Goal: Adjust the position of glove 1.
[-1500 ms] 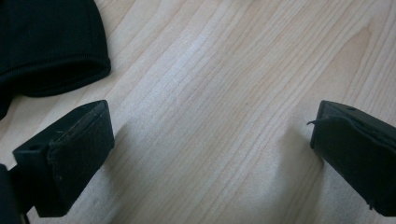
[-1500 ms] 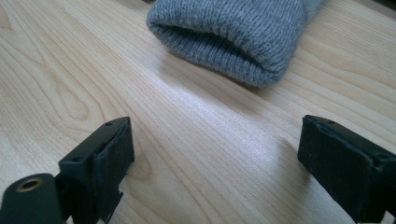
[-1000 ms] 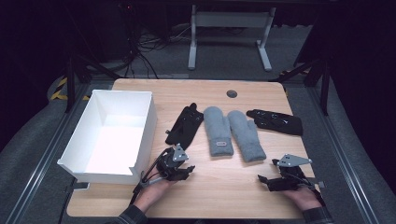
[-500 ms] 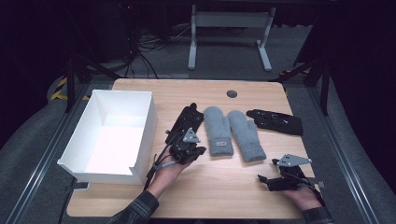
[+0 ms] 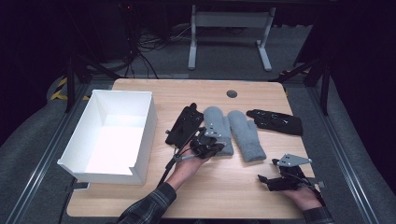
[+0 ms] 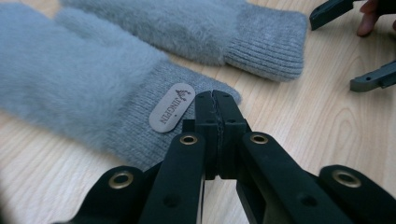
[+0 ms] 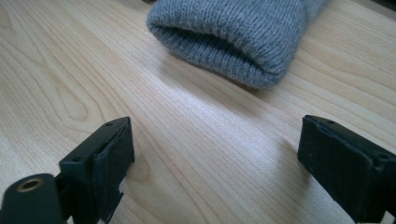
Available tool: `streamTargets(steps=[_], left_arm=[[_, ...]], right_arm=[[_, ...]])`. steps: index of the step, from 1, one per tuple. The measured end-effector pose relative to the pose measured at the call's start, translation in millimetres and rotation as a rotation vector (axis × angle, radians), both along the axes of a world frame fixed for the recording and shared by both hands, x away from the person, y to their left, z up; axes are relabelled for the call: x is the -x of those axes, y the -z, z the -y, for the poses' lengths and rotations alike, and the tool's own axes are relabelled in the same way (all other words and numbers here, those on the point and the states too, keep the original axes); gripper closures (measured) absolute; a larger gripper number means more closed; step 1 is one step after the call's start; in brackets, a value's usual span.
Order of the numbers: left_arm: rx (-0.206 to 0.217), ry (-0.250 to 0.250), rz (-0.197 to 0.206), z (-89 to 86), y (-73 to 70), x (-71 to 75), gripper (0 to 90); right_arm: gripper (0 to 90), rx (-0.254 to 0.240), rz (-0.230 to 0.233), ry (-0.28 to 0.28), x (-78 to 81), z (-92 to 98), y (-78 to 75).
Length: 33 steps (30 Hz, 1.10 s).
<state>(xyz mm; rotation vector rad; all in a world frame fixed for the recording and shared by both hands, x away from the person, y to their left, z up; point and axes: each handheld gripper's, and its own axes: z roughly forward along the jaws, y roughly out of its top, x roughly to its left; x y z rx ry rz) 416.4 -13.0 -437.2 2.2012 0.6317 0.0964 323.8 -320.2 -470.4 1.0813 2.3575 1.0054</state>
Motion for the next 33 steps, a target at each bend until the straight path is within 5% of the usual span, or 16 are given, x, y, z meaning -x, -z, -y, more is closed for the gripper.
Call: streamTargets(steps=[9, 33], left_arm=[[-0.081, -0.005, -0.013, 1.3, 6.9, 1.1, 90.0], [-0.172, -0.012, -0.059, -63.9, -1.6, 38.4, 90.0]], right_arm=[[11.2, 0.0, 0.0, 0.0, 0.0, 0.2, 0.0], [11.3, 0.0, 0.0, 0.0, 0.1, 0.2, 0.0]])
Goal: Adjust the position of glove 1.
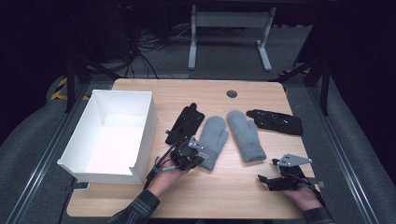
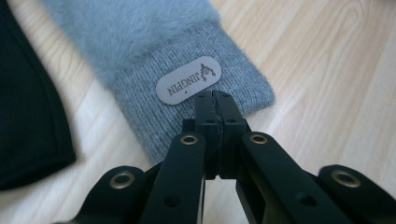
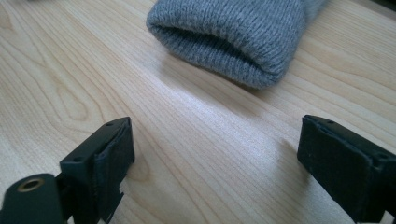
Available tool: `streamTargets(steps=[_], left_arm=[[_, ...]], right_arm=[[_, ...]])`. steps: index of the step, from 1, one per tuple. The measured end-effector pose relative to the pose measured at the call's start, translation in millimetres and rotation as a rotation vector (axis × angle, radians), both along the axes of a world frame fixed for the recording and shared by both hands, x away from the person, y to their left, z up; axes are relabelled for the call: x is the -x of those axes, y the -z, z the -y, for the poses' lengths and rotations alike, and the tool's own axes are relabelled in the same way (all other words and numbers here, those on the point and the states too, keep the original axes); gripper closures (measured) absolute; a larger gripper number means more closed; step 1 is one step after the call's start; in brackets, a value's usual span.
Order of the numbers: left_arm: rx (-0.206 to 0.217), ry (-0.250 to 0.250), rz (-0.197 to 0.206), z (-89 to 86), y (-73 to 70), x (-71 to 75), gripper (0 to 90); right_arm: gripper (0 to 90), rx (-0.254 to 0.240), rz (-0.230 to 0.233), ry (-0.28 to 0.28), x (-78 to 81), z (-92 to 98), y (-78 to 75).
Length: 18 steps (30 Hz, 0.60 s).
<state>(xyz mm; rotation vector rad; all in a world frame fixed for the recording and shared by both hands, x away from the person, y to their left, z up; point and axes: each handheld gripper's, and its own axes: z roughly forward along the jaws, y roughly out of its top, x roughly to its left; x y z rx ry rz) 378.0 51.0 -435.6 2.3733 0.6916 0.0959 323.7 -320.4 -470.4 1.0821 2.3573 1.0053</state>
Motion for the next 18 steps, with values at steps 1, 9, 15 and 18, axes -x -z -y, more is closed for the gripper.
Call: streamTargets(steps=[1, 9, 15, 18], left_arm=[[-0.003, 0.0, -0.004, -2.9, 0.5, 2.0, 90.0], [-0.049, -0.001, -0.036, -12.9, 8.2, 14.1, 90.0], [0.032, -0.031, 0.009, -11.1, -14.0, 7.0, 90.0], [0.054, -0.055, 0.032, -7.9, -20.8, -1.6, 90.0]], right_arm=[[11.2, 0.001, 0.001, -0.001, 0.0, 0.0, 0.0], [11.3, 0.001, 0.001, -0.001, 0.0, 0.0, 0.0], [11.2, 0.001, 0.001, 0.0, -0.1, -0.1, 0.0], [11.2, 0.001, 0.001, 0.0, -0.1, -0.1, 0.0]])
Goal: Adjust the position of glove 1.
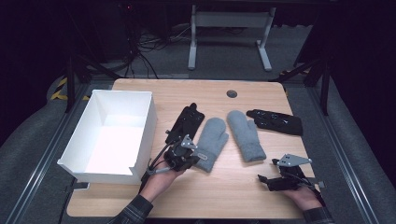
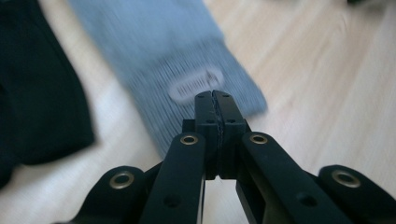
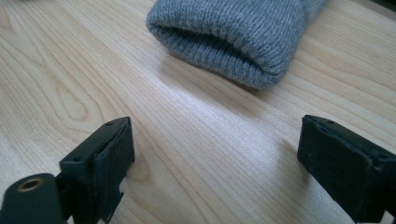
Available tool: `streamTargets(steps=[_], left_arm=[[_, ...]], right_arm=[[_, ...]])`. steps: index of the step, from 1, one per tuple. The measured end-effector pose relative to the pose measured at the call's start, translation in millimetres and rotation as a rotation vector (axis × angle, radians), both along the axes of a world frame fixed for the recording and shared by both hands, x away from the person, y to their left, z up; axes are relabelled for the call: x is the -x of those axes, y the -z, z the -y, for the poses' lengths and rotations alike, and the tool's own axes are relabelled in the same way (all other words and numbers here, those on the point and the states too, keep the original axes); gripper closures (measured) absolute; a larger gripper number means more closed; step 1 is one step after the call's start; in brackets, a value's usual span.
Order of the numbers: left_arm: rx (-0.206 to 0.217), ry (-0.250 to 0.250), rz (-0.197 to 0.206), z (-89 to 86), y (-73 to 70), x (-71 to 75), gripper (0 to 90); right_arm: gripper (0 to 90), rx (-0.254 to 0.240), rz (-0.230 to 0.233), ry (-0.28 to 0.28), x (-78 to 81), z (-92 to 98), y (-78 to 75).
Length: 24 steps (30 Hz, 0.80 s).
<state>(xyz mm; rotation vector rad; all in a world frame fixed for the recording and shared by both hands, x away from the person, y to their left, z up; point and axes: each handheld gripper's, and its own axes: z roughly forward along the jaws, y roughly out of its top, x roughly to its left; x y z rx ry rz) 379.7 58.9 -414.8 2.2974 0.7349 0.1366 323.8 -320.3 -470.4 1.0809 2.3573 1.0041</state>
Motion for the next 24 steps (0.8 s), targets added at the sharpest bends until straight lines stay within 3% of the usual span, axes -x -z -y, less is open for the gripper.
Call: streamTargets(steps=[3, 7, 13, 17, 21, 24], left_arm=[[0.008, -0.029, 0.02, 6.1, -5.2, -12.9, 89.5], [0.014, -0.058, 0.037, 12.0, -5.9, -26.3, 81.6], [0.005, -0.098, 0.034, 24.3, -0.5, -47.5, 61.5], [0.0, -0.114, 0.025, 33.3, 6.1, -57.4, 55.7], [-0.013, -0.111, -0.011, 42.3, 19.1, -67.0, 48.4], [-0.027, -0.094, -0.026, 45.8, 26.5, -70.1, 53.0]], right_arm=[[11.3, -0.001, 0.0, 0.0, 0.0, 0.1, 0.0], [11.3, -0.002, -0.001, 0.001, 0.0, 0.2, 0.0], [11.3, -0.001, -0.001, 0.001, 0.0, 0.1, 0.0], [11.3, -0.003, -0.001, 0.001, 0.0, 0.2, 0.0], [11.3, -0.001, -0.001, -0.001, 0.2, 0.4, -0.1], [11.3, -0.001, -0.002, -0.001, 0.2, 0.4, -0.1]])
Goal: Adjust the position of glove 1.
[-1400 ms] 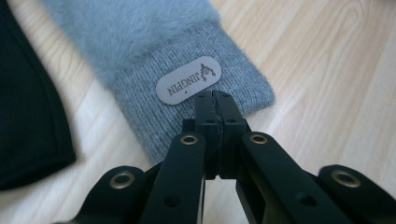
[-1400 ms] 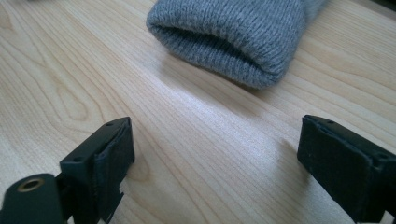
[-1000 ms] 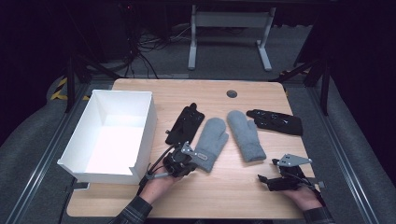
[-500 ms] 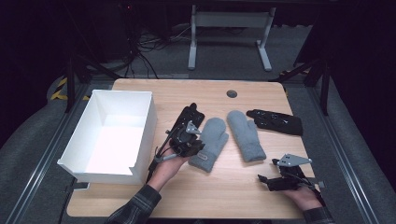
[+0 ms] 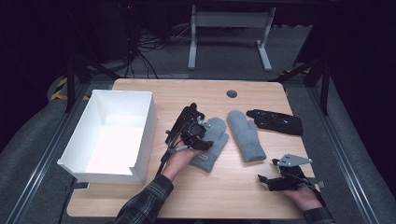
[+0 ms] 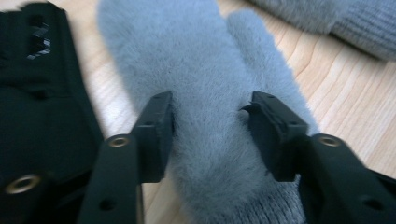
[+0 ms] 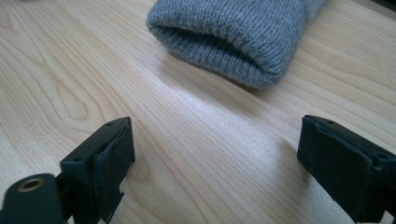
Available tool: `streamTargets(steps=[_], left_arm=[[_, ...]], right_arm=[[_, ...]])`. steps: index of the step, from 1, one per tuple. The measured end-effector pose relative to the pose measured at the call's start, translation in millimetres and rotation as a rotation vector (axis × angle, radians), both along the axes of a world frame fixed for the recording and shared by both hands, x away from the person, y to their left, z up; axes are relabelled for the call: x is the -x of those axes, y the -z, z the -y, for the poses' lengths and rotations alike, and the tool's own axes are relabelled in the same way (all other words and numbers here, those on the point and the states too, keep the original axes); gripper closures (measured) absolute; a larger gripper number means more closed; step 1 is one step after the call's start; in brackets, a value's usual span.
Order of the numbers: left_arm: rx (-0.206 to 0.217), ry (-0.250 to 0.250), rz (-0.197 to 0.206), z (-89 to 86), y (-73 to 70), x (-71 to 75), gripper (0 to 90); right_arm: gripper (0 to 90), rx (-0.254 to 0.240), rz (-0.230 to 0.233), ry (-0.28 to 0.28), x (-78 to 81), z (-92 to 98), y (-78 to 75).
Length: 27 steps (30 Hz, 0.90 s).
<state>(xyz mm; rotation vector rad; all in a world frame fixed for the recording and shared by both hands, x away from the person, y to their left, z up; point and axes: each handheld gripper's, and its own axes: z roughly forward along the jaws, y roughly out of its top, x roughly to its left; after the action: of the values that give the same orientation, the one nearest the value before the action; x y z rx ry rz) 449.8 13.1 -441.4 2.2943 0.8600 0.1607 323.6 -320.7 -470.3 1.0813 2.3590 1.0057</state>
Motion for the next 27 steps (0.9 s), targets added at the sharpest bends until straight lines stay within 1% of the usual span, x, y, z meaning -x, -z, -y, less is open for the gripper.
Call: streamTargets(steps=[2, 3, 4, 5, 7, 12, 14, 16, 22, 24, 25, 27], left_arm=[[-0.002, 0.006, -0.001, 0.8, 1.7, -0.5, 63.7], [-0.002, 0.011, -0.009, 1.4, 2.9, -0.9, 63.7], [-0.002, 0.018, -0.009, 1.6, 3.1, -1.0, 74.6], [-0.004, 0.022, -0.008, 1.4, 2.7, -1.0, 78.0], [-0.002, 0.024, -0.007, 0.4, 1.9, -1.1, 81.9], [0.011, 0.038, -0.017, -2.1, -2.1, 1.4, 84.0], [0.013, 0.047, -0.027, -2.7, -4.5, 4.5, 84.2], [0.021, 0.052, -0.028, -3.0, -6.0, 8.3, 84.2], [0.021, 0.087, -0.034, -2.8, -10.3, 23.4, 84.2], [0.02, 0.113, -0.043, -2.6, -11.2, 31.0, 84.3], [0.02, 0.113, -0.043, -2.6, -11.2, 31.0, 84.3], [0.018, 0.136, -0.048, -2.3, -12.1, 38.3, 84.3]], right_arm=[[11.3, 0.0, 0.0, 0.0, 0.0, 0.0, 0.0], [11.3, 0.0, 0.0, 0.0, 0.0, 0.0, 0.0], [11.3, 0.0, 0.0, 0.0, 0.0, 0.0, 0.0], [11.3, 0.0, 0.0, 0.0, -0.1, 0.1, 0.0], [11.3, -0.001, 0.0, 0.0, 0.0, 0.1, 0.0], [11.3, 0.0, 0.0, -0.001, 0.0, 0.0, 0.0], [11.3, 0.0, 0.0, -0.001, 0.0, 0.0, 0.0], [11.3, 0.0, 0.0, -0.001, 0.0, 0.1, 0.0], [11.3, 0.0, 0.0, -0.001, 0.0, 0.1, 0.0], [11.3, 0.0, 0.0, -0.001, 0.0, 0.1, 0.0], [11.3, 0.0, 0.0, -0.001, 0.0, 0.1, 0.0], [11.3, 0.0, 0.0, -0.001, 0.0, 0.1, 0.0]])
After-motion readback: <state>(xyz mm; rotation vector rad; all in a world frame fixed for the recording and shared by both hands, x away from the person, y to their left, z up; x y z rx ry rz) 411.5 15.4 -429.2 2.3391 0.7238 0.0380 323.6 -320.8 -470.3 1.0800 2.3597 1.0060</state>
